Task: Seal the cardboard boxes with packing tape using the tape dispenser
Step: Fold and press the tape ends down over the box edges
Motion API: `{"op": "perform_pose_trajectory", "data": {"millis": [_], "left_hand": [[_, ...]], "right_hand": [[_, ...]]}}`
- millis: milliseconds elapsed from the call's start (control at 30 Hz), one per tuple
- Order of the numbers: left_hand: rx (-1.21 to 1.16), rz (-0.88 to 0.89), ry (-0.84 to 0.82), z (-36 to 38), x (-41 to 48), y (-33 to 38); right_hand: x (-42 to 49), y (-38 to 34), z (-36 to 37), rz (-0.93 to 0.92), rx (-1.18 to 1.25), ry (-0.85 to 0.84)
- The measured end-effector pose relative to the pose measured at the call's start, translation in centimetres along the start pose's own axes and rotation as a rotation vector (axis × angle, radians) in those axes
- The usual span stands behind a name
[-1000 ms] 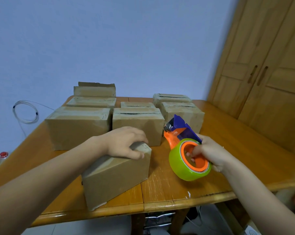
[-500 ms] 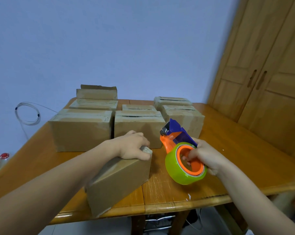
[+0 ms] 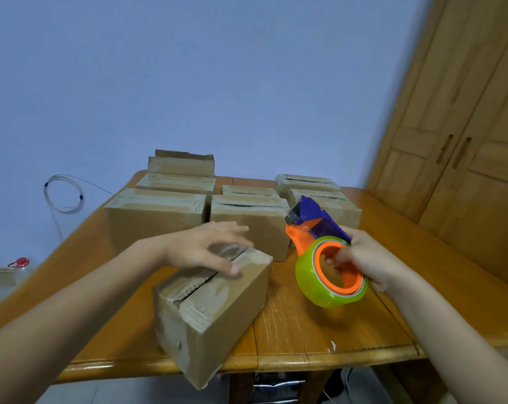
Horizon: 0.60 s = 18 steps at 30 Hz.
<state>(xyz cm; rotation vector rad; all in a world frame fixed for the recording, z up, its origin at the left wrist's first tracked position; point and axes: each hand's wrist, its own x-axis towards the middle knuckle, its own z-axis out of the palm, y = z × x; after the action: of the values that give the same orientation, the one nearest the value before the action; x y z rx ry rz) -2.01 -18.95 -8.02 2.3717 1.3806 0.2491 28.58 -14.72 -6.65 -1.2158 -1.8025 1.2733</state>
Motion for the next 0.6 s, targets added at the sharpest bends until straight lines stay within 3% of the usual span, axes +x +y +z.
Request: {"op": "perform_pose_trajectory", "data": {"millis": [100, 300, 367, 500, 600], "left_hand": [[-0.027, -0.024, -0.128, 1.7, -0.5, -0.2], [0.031, -0.171, 0.022, 3.4, 0.3, 2.2], [0.076, -0.167, 0.165, 3.6, 0.6, 3.0], [-0.056, -0.136, 0.650, 2.1, 0.9, 3.4], [-0.130, 0.022, 0.700, 0.2, 1.4, 3.8]], "right_hand": [[0.5, -0.4, 0.2, -0.036, -0.096, 0.016], [1.1, -1.4, 0.7, -0.089, -0.226, 0.008], [1.2, -1.6, 0.8, -0.114, -0.276, 0.004], [1.0, -2.2, 0.8, -0.192, -0.363, -0.003], [0.8, -2.6, 0.7, -0.225, -0.411, -0.017]]}}
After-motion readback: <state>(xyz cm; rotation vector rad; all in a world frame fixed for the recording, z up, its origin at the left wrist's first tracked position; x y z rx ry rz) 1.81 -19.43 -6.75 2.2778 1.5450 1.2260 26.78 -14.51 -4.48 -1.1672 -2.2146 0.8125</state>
